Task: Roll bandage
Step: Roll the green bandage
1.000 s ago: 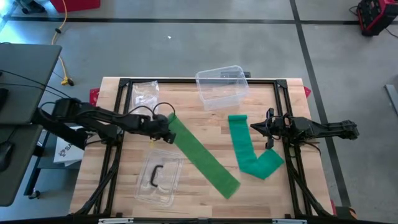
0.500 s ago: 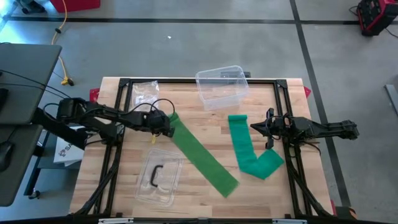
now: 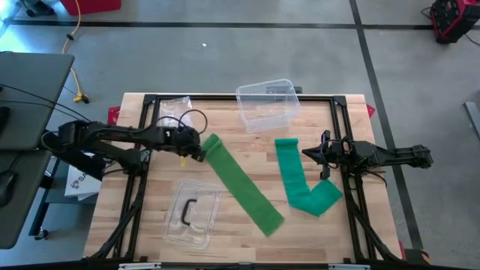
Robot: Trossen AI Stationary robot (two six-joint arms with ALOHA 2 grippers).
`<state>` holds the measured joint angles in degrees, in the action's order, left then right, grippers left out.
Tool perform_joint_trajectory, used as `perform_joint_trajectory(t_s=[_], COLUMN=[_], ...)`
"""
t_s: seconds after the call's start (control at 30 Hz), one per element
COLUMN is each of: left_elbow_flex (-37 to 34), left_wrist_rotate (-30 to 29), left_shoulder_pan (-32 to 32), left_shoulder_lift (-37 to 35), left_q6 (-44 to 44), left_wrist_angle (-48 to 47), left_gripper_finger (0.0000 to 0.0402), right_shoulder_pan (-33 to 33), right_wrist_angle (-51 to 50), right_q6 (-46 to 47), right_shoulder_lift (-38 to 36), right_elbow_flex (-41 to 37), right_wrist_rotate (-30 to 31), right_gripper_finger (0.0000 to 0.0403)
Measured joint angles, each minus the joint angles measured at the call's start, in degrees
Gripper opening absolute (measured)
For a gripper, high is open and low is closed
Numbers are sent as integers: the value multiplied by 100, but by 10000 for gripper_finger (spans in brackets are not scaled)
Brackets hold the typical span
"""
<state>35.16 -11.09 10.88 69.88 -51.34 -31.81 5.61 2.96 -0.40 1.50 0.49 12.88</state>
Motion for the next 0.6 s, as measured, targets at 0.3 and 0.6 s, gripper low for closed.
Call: perform_joint_trajectory(t_s=[0.3,0.6], left_elbow_flex=[-614,-1333], left_wrist_rotate=[333,27], left_shoulder_pan=[303,255], left_shoulder_lift=[-28,-28], left_q6=[105,255], left_wrist_angle=[1243,2675], left_gripper_finger=[198,198], right_shoulder_pan=[0,2], right_wrist_angle=[-2,-1], right_q6=[0,0], right_shoulder_lift=[0,0], right_elbow_flex=[0,0], right_wrist_rotate=[-2,-2], right_gripper_finger=[0,0])
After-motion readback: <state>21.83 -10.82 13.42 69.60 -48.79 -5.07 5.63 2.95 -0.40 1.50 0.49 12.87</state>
